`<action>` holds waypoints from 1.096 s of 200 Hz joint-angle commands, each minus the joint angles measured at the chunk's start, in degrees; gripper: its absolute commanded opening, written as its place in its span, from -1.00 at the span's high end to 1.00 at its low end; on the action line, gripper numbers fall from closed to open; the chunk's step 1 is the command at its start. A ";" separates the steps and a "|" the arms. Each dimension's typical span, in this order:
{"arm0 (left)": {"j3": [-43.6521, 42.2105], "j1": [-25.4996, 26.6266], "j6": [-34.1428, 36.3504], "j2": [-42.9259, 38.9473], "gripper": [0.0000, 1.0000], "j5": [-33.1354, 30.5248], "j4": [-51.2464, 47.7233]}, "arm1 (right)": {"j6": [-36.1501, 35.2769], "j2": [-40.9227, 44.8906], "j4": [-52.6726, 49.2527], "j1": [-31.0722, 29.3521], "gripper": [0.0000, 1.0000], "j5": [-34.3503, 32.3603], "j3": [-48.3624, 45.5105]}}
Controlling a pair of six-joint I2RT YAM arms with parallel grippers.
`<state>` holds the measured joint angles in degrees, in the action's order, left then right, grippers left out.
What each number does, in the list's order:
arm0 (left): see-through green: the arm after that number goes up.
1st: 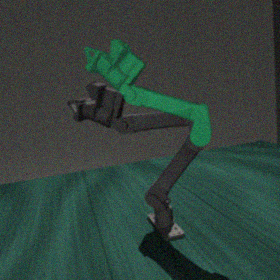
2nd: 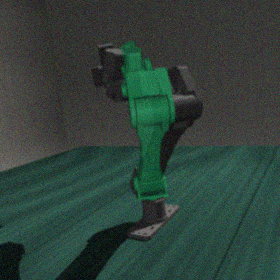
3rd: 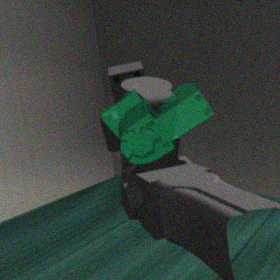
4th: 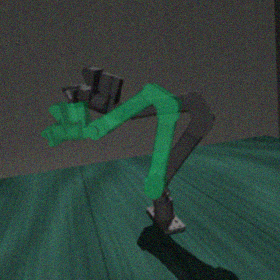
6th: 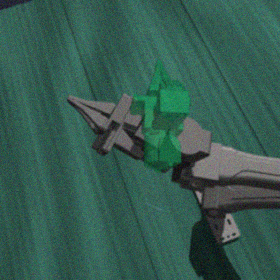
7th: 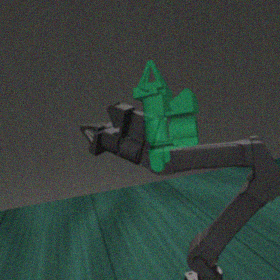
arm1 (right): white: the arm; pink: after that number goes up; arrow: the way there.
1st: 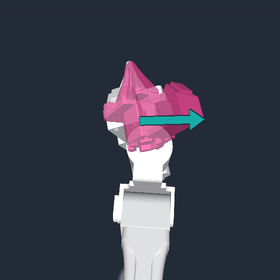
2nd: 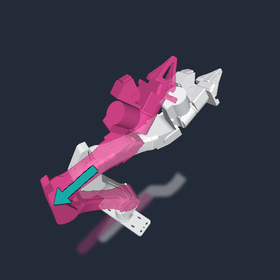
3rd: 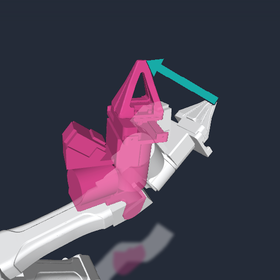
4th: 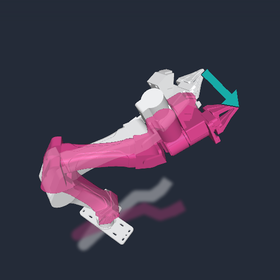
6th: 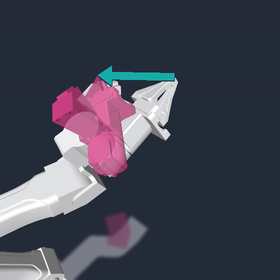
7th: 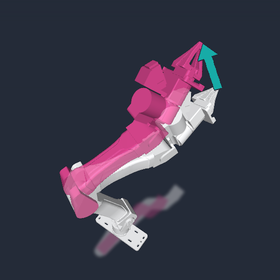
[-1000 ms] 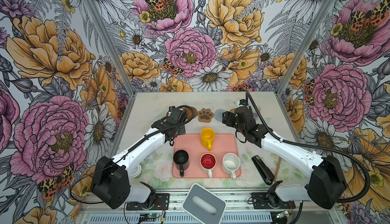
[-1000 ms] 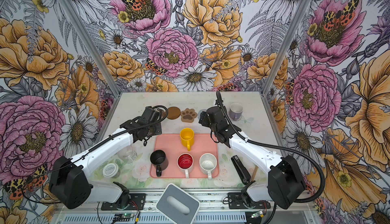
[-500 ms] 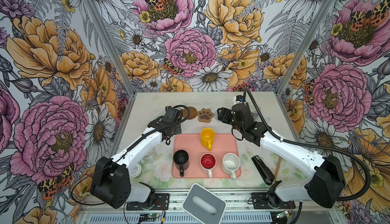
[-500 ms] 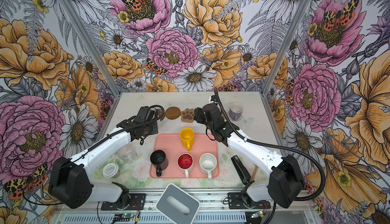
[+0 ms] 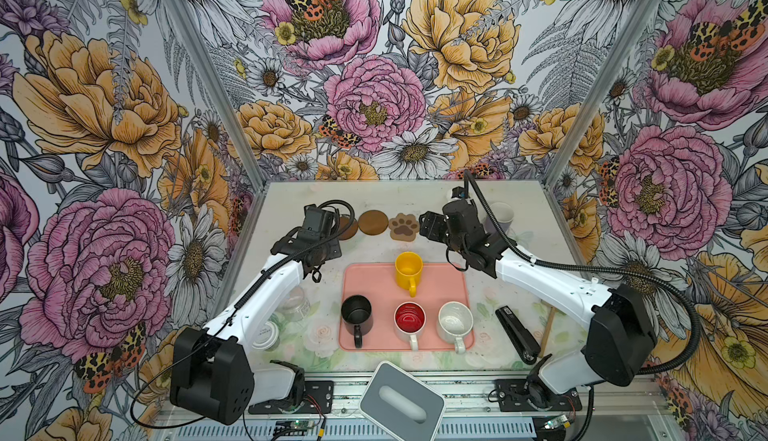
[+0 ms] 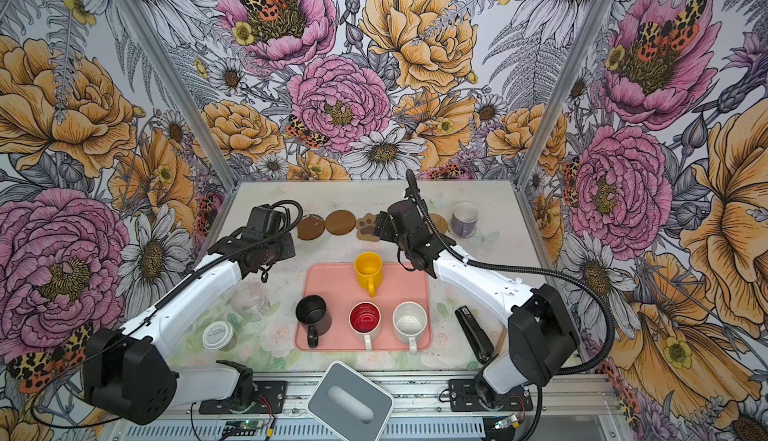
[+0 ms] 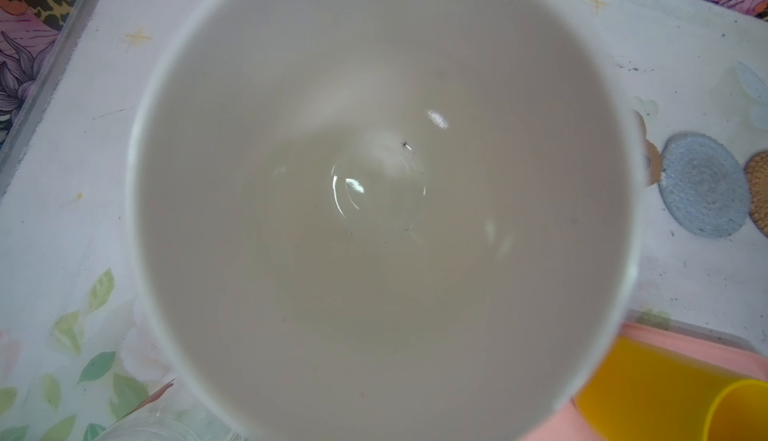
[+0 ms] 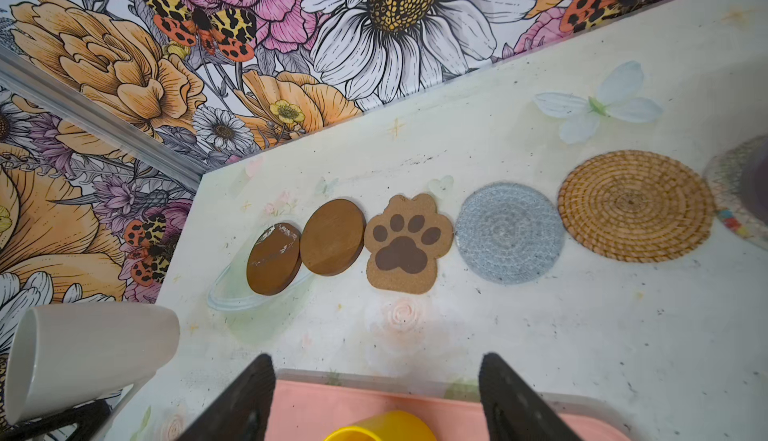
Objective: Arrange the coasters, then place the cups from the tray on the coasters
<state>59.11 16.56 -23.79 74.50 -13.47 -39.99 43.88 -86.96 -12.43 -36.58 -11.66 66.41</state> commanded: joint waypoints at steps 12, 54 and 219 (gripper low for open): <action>2.50 -1.13 1.11 0.97 1.00 1.08 4.12 | -1.53 -1.20 0.76 -0.42 -0.58 0.81 1.53; 8.33 -1.15 1.62 6.95 1.00 3.08 4.42 | -2.83 0.06 0.76 -0.36 -0.59 -0.59 0.50; 22.79 0.47 0.94 21.32 1.00 3.64 4.66 | -6.23 3.49 3.01 2.35 -0.64 -1.70 -4.26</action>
<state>78.24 16.75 -23.55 94.63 -10.17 -39.11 38.46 -83.77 -11.05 -35.29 -14.15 63.35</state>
